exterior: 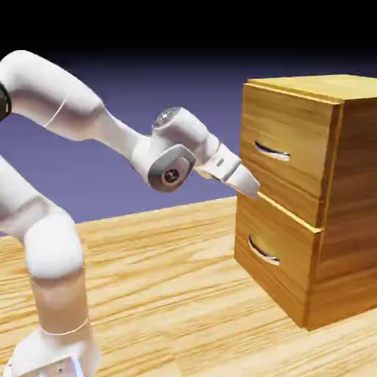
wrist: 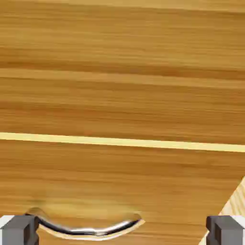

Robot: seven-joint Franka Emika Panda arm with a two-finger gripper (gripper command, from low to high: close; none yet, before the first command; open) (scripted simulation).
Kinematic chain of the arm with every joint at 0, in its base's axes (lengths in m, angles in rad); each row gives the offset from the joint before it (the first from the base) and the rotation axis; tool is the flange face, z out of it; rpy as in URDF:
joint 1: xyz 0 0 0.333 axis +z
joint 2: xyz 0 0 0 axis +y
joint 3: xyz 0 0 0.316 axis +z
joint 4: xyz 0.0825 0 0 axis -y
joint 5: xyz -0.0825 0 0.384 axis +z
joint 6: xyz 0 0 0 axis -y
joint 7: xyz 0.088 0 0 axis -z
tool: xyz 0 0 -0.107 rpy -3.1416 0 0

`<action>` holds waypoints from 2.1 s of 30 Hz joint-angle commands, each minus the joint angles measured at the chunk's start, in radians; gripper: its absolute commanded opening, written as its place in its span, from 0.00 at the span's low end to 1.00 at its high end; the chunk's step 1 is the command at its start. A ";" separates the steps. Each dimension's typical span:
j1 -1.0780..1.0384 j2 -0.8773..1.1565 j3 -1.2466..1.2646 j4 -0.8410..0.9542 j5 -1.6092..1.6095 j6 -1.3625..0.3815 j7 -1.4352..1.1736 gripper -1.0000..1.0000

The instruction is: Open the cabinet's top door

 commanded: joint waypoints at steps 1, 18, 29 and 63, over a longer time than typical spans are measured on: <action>-0.012 -0.005 0.013 0.003 0.035 -0.005 -0.044 0.50; -0.214 -0.092 0.233 0.058 0.625 -0.084 -0.783 0.50; -0.344 -0.149 0.375 0.093 1.007 -0.136 -1.261 0.50; -0.748 -0.323 0.814 0.202 2.188 -0.295 -2.740 0.50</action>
